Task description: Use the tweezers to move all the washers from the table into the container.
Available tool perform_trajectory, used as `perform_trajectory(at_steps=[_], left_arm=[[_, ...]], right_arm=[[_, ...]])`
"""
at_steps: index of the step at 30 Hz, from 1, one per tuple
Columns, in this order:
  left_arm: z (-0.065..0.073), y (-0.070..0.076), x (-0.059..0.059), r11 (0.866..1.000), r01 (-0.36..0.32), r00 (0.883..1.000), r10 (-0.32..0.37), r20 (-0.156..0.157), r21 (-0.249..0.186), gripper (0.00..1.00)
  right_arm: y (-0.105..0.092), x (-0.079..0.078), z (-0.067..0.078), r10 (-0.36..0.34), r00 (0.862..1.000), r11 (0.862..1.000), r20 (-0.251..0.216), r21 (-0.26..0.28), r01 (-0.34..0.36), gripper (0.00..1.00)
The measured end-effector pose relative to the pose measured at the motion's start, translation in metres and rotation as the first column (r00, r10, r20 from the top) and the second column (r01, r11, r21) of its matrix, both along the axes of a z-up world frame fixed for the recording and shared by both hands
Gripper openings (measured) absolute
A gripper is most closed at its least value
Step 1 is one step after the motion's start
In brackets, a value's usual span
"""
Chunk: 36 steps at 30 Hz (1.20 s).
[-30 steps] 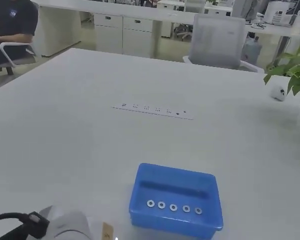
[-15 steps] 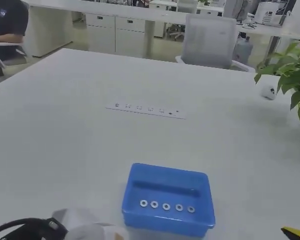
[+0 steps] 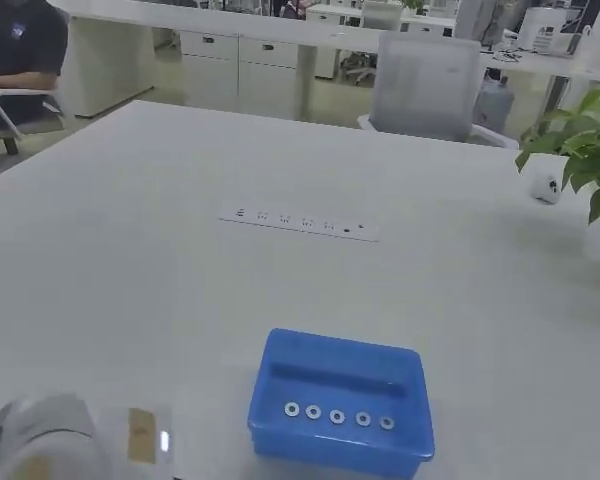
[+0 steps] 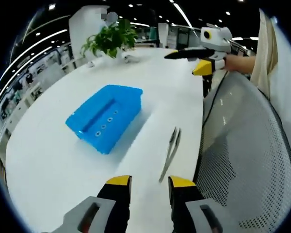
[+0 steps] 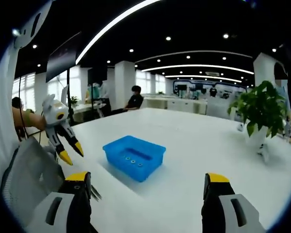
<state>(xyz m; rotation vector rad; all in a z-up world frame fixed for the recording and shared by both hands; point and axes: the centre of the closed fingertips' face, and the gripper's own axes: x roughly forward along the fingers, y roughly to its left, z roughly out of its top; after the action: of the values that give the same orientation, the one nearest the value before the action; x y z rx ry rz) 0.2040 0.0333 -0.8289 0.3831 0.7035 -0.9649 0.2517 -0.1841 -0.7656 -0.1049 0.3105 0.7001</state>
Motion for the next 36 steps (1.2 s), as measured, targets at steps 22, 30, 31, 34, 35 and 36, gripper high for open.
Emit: perform_trajectory(at_steps=[22, 30, 31, 34, 35, 36], left_arm=[[0.127, 0.069, 0.032, 0.591, -0.424, 0.657, 0.722, 0.216, -0.686, 0.99], [0.119, 0.061, 0.035, 0.645, -0.418, 0.676, 0.691, 0.256, -0.639, 0.99], [0.118, 0.059, 0.035, 0.651, -0.415, 0.682, 0.685, 0.257, -0.635, 0.99], [0.116, 0.058, 0.035, 0.661, -0.417, 0.687, 0.678, 0.260, -0.623, 0.99], [0.117, 0.058, 0.034, 0.662, -0.417, 0.687, 0.678, 0.262, -0.623, 0.99], [0.117, 0.058, 0.034, 0.660, -0.417, 0.687, 0.679, 0.259, -0.625, 0.99]], right_arm=[[-0.025, 0.014, 0.029, -0.126, 0.982, 0.988, 0.139, 0.102, 0.112, 0.99], [-0.027, 0.015, 0.027, -0.130, 0.981, 0.990, 0.143, 0.078, 0.120, 0.99], [-0.025, 0.015, 0.026, -0.122, 0.982, 0.991, 0.144, 0.072, 0.113, 0.99], [-0.025, 0.014, 0.027, -0.118, 0.982, 0.992, 0.150, 0.071, 0.108, 0.99], [-0.025, 0.015, 0.028, -0.120, 0.981, 0.991, 0.152, 0.075, 0.110, 0.99], [-0.026, 0.015, 0.028, -0.125, 0.981, 0.990, 0.149, 0.079, 0.114, 0.99]])
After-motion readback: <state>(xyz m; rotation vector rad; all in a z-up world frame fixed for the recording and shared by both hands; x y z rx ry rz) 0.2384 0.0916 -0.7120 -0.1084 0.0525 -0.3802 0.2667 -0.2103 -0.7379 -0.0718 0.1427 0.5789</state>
